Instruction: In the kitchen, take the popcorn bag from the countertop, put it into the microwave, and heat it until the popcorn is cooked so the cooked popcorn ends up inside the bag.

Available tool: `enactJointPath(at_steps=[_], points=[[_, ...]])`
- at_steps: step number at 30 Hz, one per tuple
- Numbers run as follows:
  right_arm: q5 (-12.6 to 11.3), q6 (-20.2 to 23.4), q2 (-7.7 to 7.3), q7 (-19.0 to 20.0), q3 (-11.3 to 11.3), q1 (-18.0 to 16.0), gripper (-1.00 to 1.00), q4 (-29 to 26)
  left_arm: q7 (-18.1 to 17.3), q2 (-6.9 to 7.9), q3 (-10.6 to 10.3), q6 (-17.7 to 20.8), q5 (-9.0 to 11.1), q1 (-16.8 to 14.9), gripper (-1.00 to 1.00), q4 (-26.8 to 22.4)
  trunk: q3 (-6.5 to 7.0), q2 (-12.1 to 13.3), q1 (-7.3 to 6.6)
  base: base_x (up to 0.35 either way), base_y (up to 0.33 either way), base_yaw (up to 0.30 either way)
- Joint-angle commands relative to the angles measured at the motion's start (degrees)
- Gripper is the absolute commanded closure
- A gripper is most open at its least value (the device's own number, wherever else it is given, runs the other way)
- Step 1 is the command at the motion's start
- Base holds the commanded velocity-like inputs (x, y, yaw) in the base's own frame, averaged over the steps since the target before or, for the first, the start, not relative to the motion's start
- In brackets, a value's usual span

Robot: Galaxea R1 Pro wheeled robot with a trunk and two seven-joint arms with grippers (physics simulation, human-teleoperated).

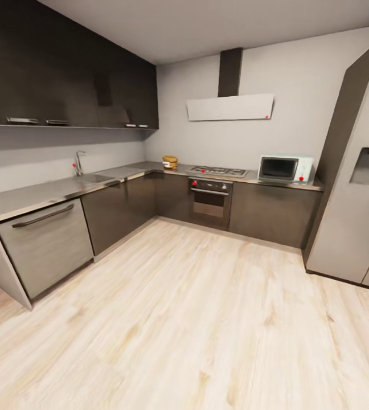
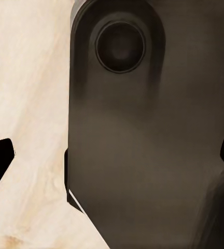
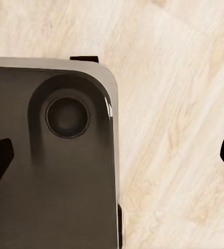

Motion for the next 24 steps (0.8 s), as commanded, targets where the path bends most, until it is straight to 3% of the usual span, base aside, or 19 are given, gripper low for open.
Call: enactJointPath(at_steps=[1, 24], points=[[-0.03, -0.22, 0.01, -0.1, -0.02, -0.02, -1.0, 0.0, 0.01, -0.01, 0.43, 0.1, 0.02, 0.03, -1.0, -0.1, -0.04, -0.02, 0.04, 0.328, 0.07, -0.276], [-0.03, -0.22, 0.01, -0.1, -0.03, -0.02, -1.0, -0.03, 0.01, -0.01, 0.43, 0.1, 0.04, 0.03, -1.0, -0.1, -0.04, -0.02, 0.04, 0.331, 0.005, -0.276]])
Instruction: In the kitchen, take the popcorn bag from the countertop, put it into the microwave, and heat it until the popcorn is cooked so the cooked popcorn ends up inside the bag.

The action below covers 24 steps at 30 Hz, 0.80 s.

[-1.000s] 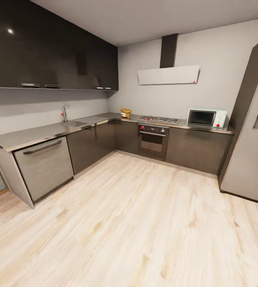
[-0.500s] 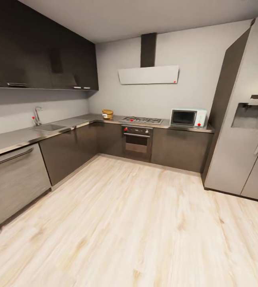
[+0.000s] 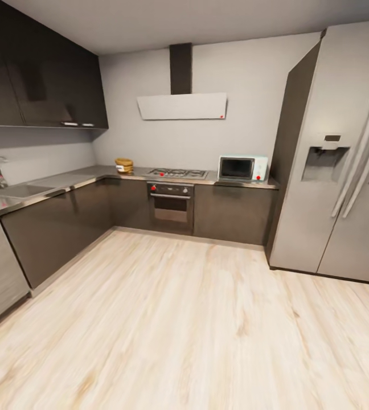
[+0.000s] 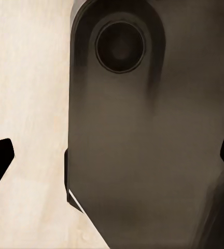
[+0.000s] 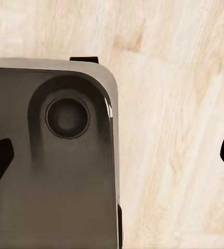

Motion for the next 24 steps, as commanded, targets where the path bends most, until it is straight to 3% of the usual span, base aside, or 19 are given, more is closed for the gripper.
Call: enactJointPath(at_steps=[1, 24], points=[[-0.03, -0.21, 0.01, -0.09, -0.02, -0.02, -1.0, 0.03, 0.01, -0.01, 0.43, 0.1, -0.01, 0.03, -1.0, -0.1, -0.04, -0.02, 0.04, 0.332, 0.0, -0.276], [-0.03, -0.21, 0.01, -0.09, -0.02, -0.02, -1.0, 0.03, 0.01, -0.01, 0.43, 0.1, -0.02, 0.03, -1.0, -0.1, -0.04, -0.02, 0.04, 0.331, 0.0, -0.276]])
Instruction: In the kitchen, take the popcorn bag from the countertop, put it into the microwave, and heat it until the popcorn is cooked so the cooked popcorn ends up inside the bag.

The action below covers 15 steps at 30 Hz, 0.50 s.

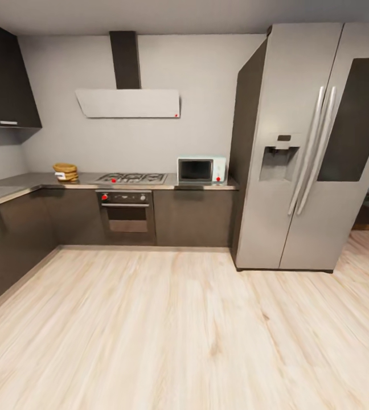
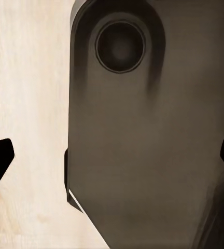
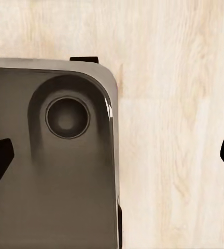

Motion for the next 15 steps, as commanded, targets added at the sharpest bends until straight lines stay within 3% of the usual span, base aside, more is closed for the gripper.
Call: enactJointPath(at_steps=[1, 9, 15], points=[[-0.03, -0.21, 0.01, -0.09, -0.02, -0.02, -1.0, 0.03, 0.01, -0.01, 0.43, 0.1, 0.0, 0.03, -1.0, -0.1, -0.04, -0.02, 0.04, 0.332, 0.0, -0.276], [-0.03, -0.21, 0.01, -0.09, -0.02, -0.02, -1.0, 0.03, 0.01, -0.01, 0.43, 0.1, 0.01, 0.03, -1.0, -0.1, -0.04, -0.02, 0.04, 0.332, 0.0, -0.267], [-0.03, -0.21, 0.01, -0.09, -0.02, -0.02, -1.0, 0.03, 0.01, -0.01, 0.43, 0.1, 0.0, 0.03, -1.0, -0.1, -0.04, -0.02, 0.04, 0.332, 0.0, -0.05]])
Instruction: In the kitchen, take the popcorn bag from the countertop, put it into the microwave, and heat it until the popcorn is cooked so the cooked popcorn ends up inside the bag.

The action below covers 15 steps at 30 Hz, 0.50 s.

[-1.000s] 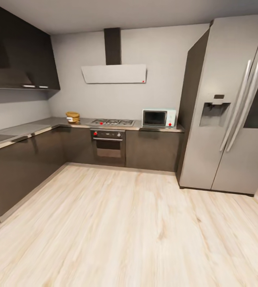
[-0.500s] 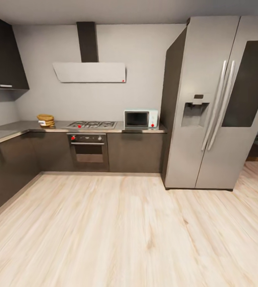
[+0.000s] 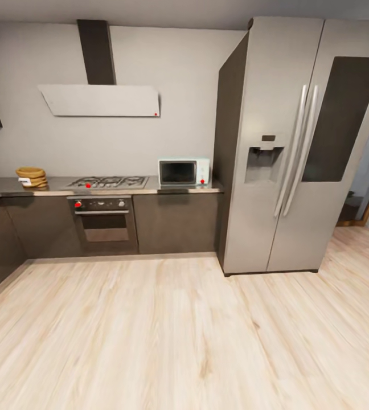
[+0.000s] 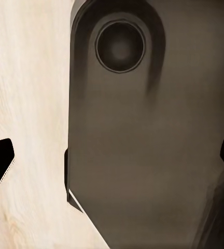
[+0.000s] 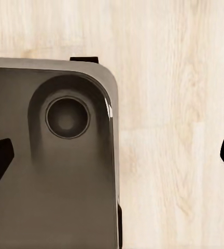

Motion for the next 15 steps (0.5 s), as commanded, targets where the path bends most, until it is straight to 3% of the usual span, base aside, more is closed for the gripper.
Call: enactJointPath(at_steps=[1, 15], points=[[-0.03, -0.22, 0.0, -0.09, -0.02, -0.01, -1.0, 0.03, 0.01, -0.01, 0.43, 0.1, 0.01, 0.03, -1.0, -0.11, -0.03, -0.02, 0.04, 0.332, 0.0, -0.005], [-0.07, -0.22, 0.0, -0.17, -0.1, -0.01, -1.0, 0.03, 0.01, -0.01, 0.43, 0.1, 0.02, 0.03, -1.0, -0.11, -0.03, -0.02, 0.04, 0.332, 0.0, 0.015]])
